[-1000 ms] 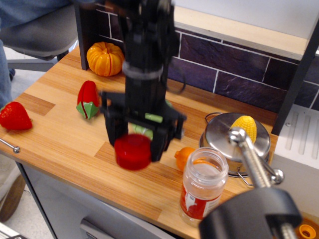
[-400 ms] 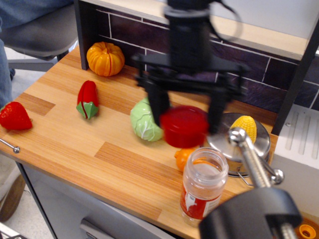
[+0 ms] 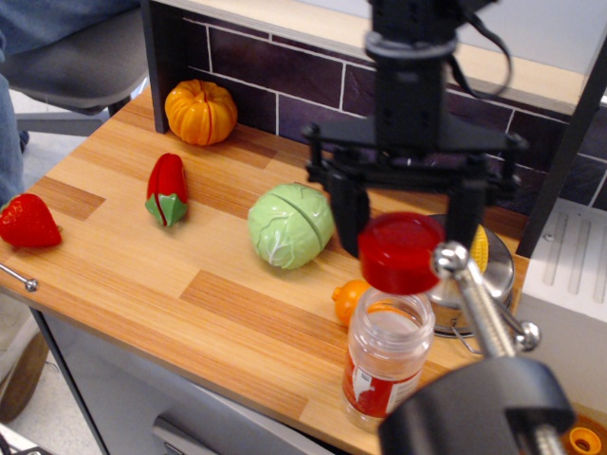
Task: Put cap on container
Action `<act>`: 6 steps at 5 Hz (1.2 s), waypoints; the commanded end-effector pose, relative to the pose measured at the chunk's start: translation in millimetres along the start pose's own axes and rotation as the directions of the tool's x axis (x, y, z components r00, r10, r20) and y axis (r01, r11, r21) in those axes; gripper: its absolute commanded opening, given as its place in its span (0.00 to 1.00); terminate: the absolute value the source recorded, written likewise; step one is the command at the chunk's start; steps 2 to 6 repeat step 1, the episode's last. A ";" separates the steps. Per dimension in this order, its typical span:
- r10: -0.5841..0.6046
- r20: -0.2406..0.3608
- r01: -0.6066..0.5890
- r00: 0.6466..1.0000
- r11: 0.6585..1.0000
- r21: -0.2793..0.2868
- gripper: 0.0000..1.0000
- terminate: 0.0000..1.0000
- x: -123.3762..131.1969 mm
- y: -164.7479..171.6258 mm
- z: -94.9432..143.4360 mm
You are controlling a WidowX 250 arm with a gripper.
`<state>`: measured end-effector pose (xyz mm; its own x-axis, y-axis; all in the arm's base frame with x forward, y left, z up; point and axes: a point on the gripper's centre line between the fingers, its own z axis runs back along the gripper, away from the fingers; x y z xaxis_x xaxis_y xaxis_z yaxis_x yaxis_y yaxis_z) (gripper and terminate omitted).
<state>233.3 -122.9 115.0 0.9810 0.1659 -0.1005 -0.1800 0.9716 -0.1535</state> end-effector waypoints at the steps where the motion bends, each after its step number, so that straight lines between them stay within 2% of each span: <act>1: -0.015 0.054 0.014 0.998 1.000 0.017 0.00 1.00 0.2 7.9 -4.7; 6: -0.015 0.054 0.014 0.998 1.000 0.017 0.00 1.00 0.2 7.9 -4.7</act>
